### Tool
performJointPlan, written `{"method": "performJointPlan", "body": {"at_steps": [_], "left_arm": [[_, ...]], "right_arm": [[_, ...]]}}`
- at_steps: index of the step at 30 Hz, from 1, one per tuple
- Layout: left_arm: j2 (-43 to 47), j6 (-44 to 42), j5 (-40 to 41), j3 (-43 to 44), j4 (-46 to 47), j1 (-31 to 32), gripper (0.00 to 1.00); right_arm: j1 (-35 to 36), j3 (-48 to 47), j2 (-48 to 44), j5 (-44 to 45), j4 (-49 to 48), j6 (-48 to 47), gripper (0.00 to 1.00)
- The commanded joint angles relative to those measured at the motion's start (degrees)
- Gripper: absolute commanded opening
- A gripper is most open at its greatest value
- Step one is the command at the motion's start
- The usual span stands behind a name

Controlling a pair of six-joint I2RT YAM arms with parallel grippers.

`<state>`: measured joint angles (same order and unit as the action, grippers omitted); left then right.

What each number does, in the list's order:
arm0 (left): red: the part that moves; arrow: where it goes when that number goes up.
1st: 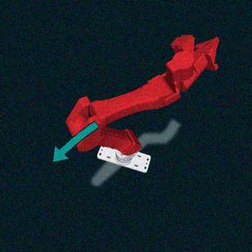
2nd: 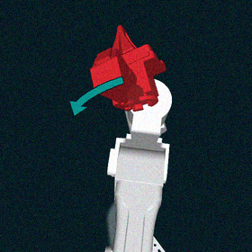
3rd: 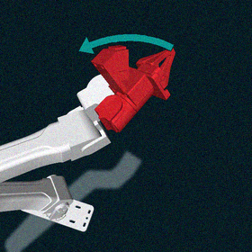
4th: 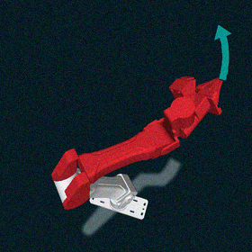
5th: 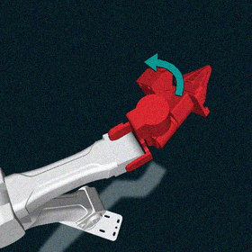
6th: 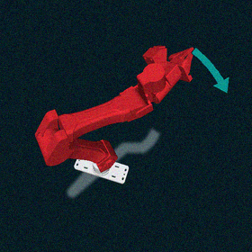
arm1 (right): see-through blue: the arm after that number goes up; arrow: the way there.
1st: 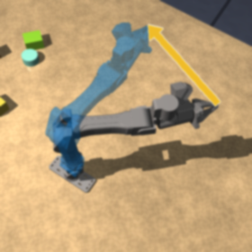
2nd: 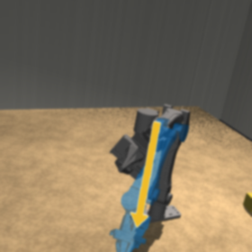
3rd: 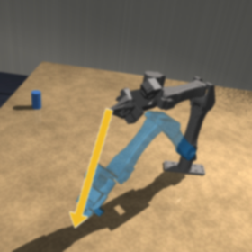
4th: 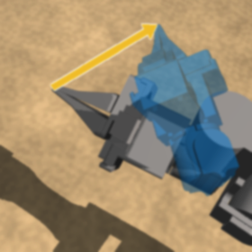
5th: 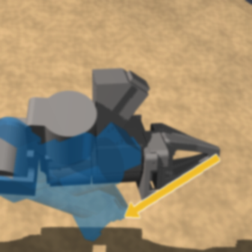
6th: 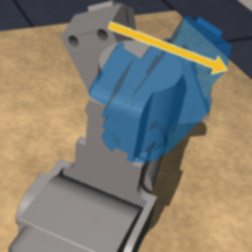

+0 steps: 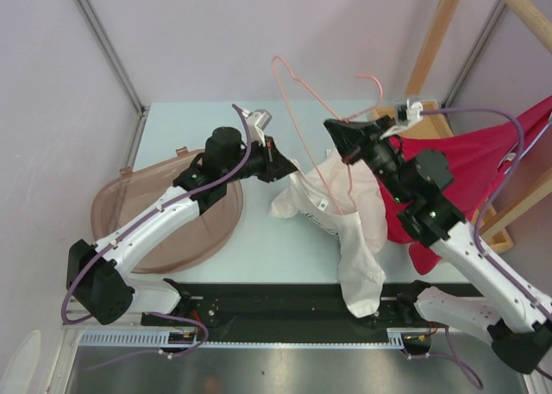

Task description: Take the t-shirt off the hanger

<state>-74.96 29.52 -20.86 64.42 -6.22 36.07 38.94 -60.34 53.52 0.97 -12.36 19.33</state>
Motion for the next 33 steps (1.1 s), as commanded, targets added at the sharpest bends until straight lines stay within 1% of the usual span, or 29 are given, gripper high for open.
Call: {"method": "performJointPlan", "body": {"at_steps": [1,2,3,5,6,7,8,9,10,12,13,16,17,19,21,22,23,26,27,29,30,31,32,33], "left_arm": [[2.5,0.3,-2.3,0.4,2.6,0.0,0.0],[2.6,-0.3,-1.6,0.9,1.6,0.0,0.0],[2.7,-1.2,-0.5,1.6,0.3,0.0,0.0],[2.7,-5.0,4.2,5.9,-5.4,0.0,0.0],[2.7,-6.3,6.4,7.9,-7.6,-0.1,0.0],[2.8,-8.6,10.3,12.3,-10.1,-0.5,0.0],[2.9,-9.4,12.3,14.3,-13.7,-0.8,0.0],[3.0,-9.9,13.8,16.2,-15.6,-1.2,0.0],[3.3,-10.7,14.7,19.8,-16.7,-2.1,0.0],[3.8,-11.2,16.2,22.5,-18.3,-2.9,0.0],[4.0,-11.7,16.2,24.7,-18.3,-2.9,0.0],[4.0,-10.7,13.1,27.4,-17.3,-2.9,0.0],[3.7,-10.0,10.1,27.5,-16.5,-2.9,0.0],[2.9,-7.5,7.0,25.6,-12.5,-2.8,0.0],[-0.4,-6.2,4.8,24.5,-11.2,-2.2,0.0],[-1.9,-5.9,5.1,24.7,-11.4,-0.6,0.0],[-5.7,-6.0,5.7,24.9,-11.7,0.5,0.0],[-11.9,-7.4,9.0,27.4,-13.9,5.1,0.0],[-15.2,-8.0,10.9,27.8,-14.3,6.3,0.0],[-18.0,-8.9,16.5,27.2,-13.6,9.6,0.02],[-20.1,-9.5,18.5,26.4,-13.6,10.5,0.23],[-21.1,-9.7,21.6,25.6,-12.5,12.0,0.37],[-21.7,-9.7,22.7,24.3,-10.8,12.6,0.46],[-22.4,-10.0,22.4,21.6,-9.4,13.5,0.58]], "right_arm": [[0.3,-7.8,4.0,6.7,-8.5,-1.0,0.0],[0.3,-8.7,4.8,8.1,-7.9,-1.1,0.0],[0.3,-10.7,5.0,11.5,-7.1,-1.3,0.0],[0.3,-12.7,5.1,14.0,-3.7,-3.2,0.0],[0.3,-13.9,5.1,18.2,-2.0,-4.3,0.0],[0.3,-16.5,5.0,21.0,3.3,-5.6,0.0],[0.3,-18.1,5.0,23.4,6.4,-6.2,0.0],[0.3,-19.5,5.2,29.4,9.7,-7.0,0.0],[0.3,-22.5,5.2,31.7,16.9,-7.7,0.0],[0.3,-24.3,4.7,35.6,23.1,-8.0,0.0],[0.3,-24.5,4.1,36.1,27.0,-7.5,0.0],[0.3,-20.2,-1.5,34.5,28.4,-5.1,0.0],[0.3,-18.1,-2.8,33.9,28.6,-3.8,0.0],[0.3,-16.9,-5.8,33.0,29.5,-2.9,0.0],[0.3,-17.0,-6.7,32.2,31.4,-2.2,0.0],[0.3,-17.4,-7.0,31.8,32.1,-1.9,0.0],[0.3,-17.7,-7.2,31.1,32.8,-1.6,0.0],[0.3,-18.0,-8.2,31.1,35.3,-0.2,0.0],[0.3,-18.0,-8.6,31.3,36.6,0.2,0.0],[0.3,-17.9,-9.7,32.1,37.8,1.0,0.0],[0.3,-17.8,-10.3,32.2,38.9,1.0,0.0],[0.3,-17.7,-10.6,32.3,39.4,0.9,0.0],[0.3,-17.4,-11.5,32.7,40.0,0.9,0.0],[0.3,-17.3,-11.9,32.9,41.1,0.8,0.0]]}}
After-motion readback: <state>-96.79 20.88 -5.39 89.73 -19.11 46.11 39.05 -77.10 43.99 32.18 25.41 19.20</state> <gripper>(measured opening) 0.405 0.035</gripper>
